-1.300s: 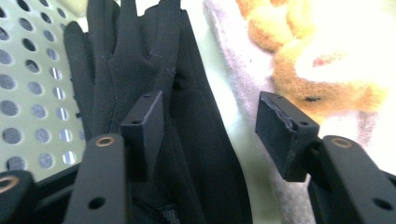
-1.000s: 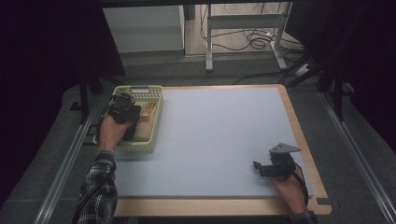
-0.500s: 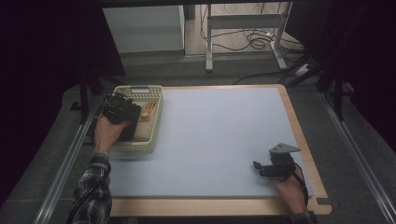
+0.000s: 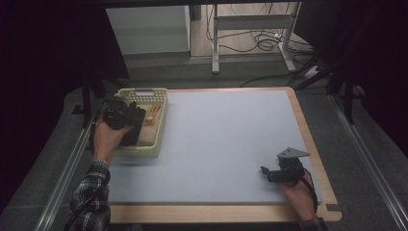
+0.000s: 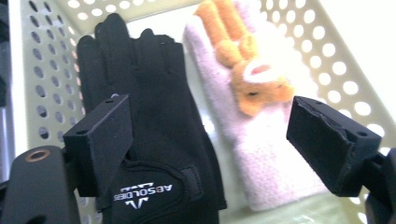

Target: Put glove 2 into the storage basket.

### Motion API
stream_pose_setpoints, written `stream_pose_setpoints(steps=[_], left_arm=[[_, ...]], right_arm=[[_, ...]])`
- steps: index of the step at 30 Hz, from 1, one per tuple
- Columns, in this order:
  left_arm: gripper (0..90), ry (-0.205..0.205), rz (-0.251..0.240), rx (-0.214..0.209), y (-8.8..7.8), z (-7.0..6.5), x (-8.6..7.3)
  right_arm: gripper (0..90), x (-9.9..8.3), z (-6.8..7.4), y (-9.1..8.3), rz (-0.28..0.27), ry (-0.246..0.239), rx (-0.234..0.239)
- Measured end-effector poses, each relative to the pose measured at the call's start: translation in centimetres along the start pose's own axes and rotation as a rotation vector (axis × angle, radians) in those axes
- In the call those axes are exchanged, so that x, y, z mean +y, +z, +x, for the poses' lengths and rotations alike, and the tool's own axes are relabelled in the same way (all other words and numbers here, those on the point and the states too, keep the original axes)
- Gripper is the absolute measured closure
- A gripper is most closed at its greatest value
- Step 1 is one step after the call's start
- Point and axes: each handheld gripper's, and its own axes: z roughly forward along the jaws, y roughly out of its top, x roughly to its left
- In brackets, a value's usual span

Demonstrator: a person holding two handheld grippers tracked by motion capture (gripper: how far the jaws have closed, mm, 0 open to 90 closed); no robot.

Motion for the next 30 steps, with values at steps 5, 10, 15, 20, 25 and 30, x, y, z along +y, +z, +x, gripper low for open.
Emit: stream_pose_setpoints(steps=[5, 10, 15, 20, 25, 30], left_arm=[[14.0, 0.014, -0.015, -0.021, -0.3, -0.5, -0.2], [12.8, 0.026, -0.027, -0.039, -0.6, -0.9, -0.4], [11.8, 0.045, -0.04, -0.058, -0.8, -1.5, -0.8], [10.4, 0.054, -0.073, -0.093, -1.2, -2.2, -1.4], [8.7, 0.075, -0.1, -0.111, -1.6, -3.0, -1.7], [7.1, 0.089, -0.123, -0.127, -2.0, -3.8, -1.9]], right_arm=[[14.6, 0.0, 0.0, 0.0, 0.0, 0.0, 0.0], [14.7, 0.0, 0.0, 0.0, 0.0, 0.0, 0.0], [14.6, 0.0, 0.0, 0.0, 0.0, 0.0, -0.001], [14.6, 0.0, 0.0, 0.0, 0.0, 0.0, 0.0], [14.7, 0.0, 0.0, 0.0, 0.0, 0.0, -0.001], [14.7, 0.0, 0.0, 0.0, 0.0, 0.0, -0.001]])
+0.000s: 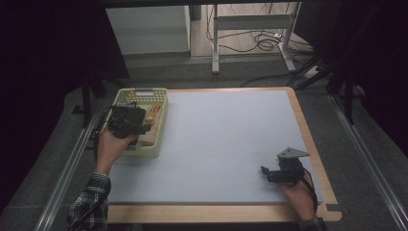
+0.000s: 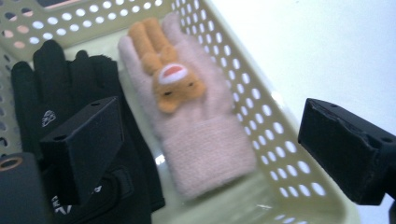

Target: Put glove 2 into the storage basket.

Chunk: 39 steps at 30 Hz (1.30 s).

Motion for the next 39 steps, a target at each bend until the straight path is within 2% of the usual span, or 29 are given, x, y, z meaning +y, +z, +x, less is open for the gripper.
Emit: stream_pose_setpoints(steps=[10, 20, 31, 39], left_arm=[[6.0, 0.039, -0.046, -0.049, -0.7, -2.1, -0.5], [5.7, 0.09, -0.07, -0.085, -0.6, -4.4, -1.1], [5.5, 0.13, -0.078, -0.126, 0.5, -7.0, -1.6], [5.3, 0.15, -0.081, -0.173, 1.4, -8.7, -2.1]], right_arm=[[14.6, 0.0, 0.0, 0.0, 0.002, 0.0, 0.0], [14.6, 0.0, 0.0, 0.0, 0.002, -0.001, 0.0], [14.7, 0.0, 0.0, 0.0, 0.001, -0.004, -0.001], [14.6, 0.0, 0.0, 0.0, 0.002, -0.002, 0.0]])
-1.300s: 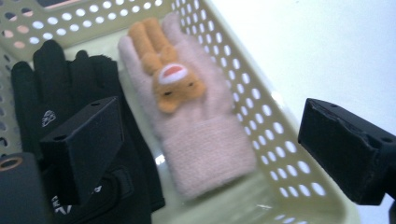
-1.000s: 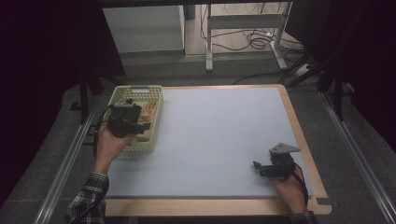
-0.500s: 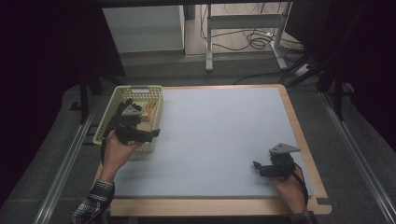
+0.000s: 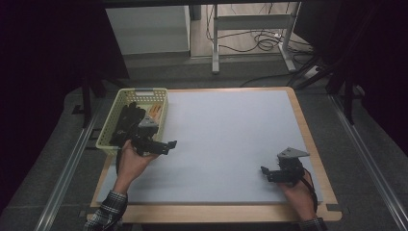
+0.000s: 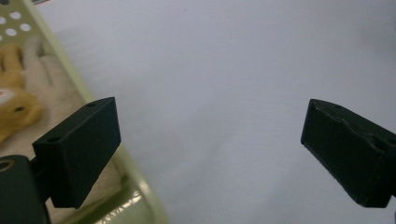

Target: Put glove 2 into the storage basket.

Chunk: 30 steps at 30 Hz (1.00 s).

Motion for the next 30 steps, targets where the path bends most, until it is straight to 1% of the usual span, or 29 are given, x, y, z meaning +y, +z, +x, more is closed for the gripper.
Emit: stream_pose_setpoints(steps=[6, 9, 12, 16, 21, 24, 30], left_arm=[[5.3, 0.007, -0.016, -0.036, 0.9, -1.3, -0.1], [5.2, 0.025, -0.016, -0.045, 1.4, -2.1, -0.2], [5.2, 0.041, -0.014, -0.064, 1.9, -2.9, -0.2], [5.1, 0.051, -0.015, -0.082, 2.4, -3.7, -0.4], [4.9, 0.063, -0.01, -0.098, 3.0, -4.5, -0.8], [4.8, 0.074, -0.005, -0.099, 3.4, -4.9, -1.1], [4.1, 0.083, 0.008, -0.106, 4.3, -5.3, -2.1]], right_arm=[[14.7, 0.0, 0.0, 0.0, 0.0, -0.001, 0.0], [14.7, 0.0, 0.0, 0.0, 0.0, 0.0, 0.0], [14.6, 0.0, 0.0, 0.0, 0.0, -0.001, 0.0], [14.6, 0.0, 0.0, 0.0, 0.0, 0.0, 0.0], [14.6, 0.0, 0.0, 0.0, 0.0, 0.0, 0.0], [14.6, 0.0, 0.0, 0.0, 0.0, 0.0, 0.0], [14.6, 0.0, 0.0, 0.0, 0.0, 0.0, 0.0]])
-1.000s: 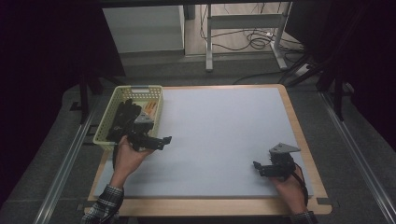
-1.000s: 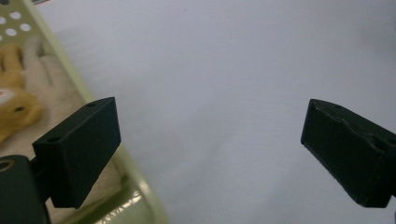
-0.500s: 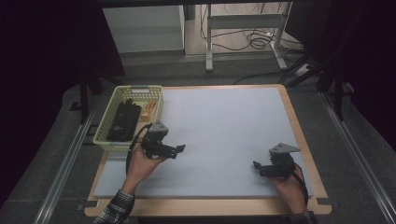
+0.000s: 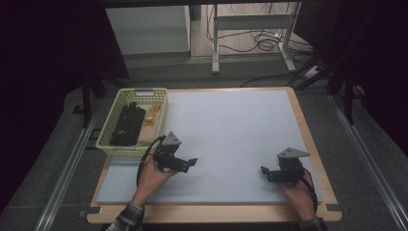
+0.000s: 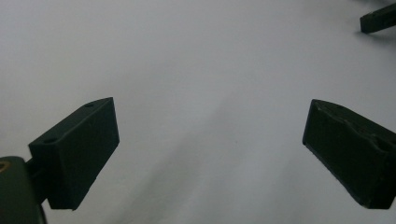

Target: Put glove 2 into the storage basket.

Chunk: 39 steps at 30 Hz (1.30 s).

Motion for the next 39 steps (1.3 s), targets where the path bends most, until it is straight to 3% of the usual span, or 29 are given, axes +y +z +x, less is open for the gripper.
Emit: stream_pose_setpoints(steps=[11, 24, 39], left_arm=[[0.0, -0.01, 0.021, 0.002, 1.5, -0.4, -2.0], [0.0, 0.0, 0.101, 0.058, 2.9, -0.6, -3.9], [0.0, 0.0, 0.11, 0.071, 3.0, -0.8, -3.9]], right_arm=[[14.6, 0.0, 0.0, 0.0, -0.001, 0.0, 0.001], [14.6, 0.0, 0.0, 0.0, 0.0, -0.001, 0.0], [14.6, 0.0, 0.0, 0.0, -0.001, -0.001, 0.0]])
